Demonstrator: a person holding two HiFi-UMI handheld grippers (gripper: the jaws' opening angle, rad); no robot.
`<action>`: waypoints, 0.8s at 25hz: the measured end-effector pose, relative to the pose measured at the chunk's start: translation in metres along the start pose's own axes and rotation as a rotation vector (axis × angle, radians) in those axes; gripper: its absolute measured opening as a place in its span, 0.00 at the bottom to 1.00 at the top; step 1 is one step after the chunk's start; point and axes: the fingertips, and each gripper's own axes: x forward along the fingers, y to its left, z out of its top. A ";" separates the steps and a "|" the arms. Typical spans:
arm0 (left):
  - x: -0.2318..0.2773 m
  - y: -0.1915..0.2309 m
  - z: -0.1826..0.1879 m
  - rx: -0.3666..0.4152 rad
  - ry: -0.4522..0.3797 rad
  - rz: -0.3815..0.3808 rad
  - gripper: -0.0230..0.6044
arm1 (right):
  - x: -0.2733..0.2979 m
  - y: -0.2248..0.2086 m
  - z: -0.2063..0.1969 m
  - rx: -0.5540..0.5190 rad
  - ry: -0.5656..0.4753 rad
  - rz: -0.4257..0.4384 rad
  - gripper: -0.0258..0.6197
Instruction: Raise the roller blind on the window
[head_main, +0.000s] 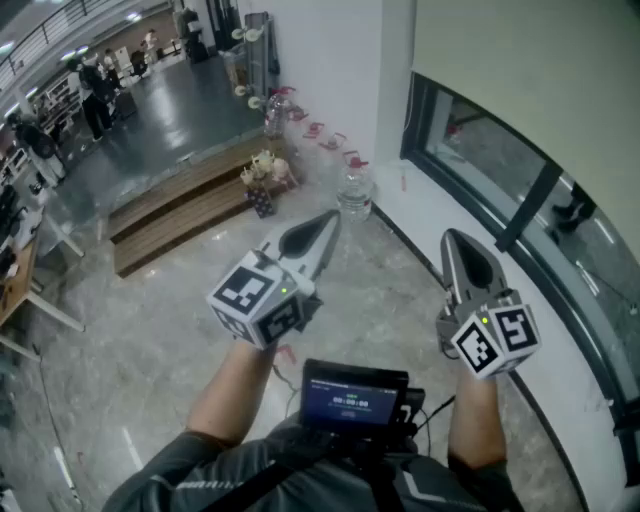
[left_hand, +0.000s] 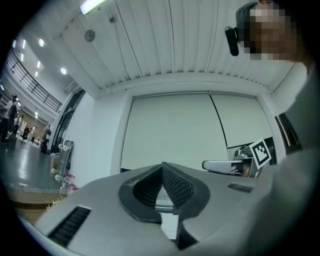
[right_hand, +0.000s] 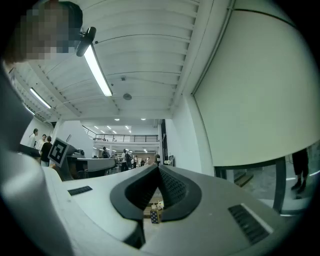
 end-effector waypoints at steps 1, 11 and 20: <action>0.001 0.000 0.000 0.008 0.007 -0.001 0.03 | 0.001 0.000 0.001 -0.002 -0.001 -0.004 0.04; 0.003 0.004 -0.003 -0.006 0.009 -0.009 0.03 | 0.008 0.000 -0.001 -0.007 0.012 -0.022 0.04; -0.009 0.017 -0.017 -0.068 -0.016 -0.043 0.03 | 0.011 0.007 -0.014 0.000 0.023 -0.072 0.05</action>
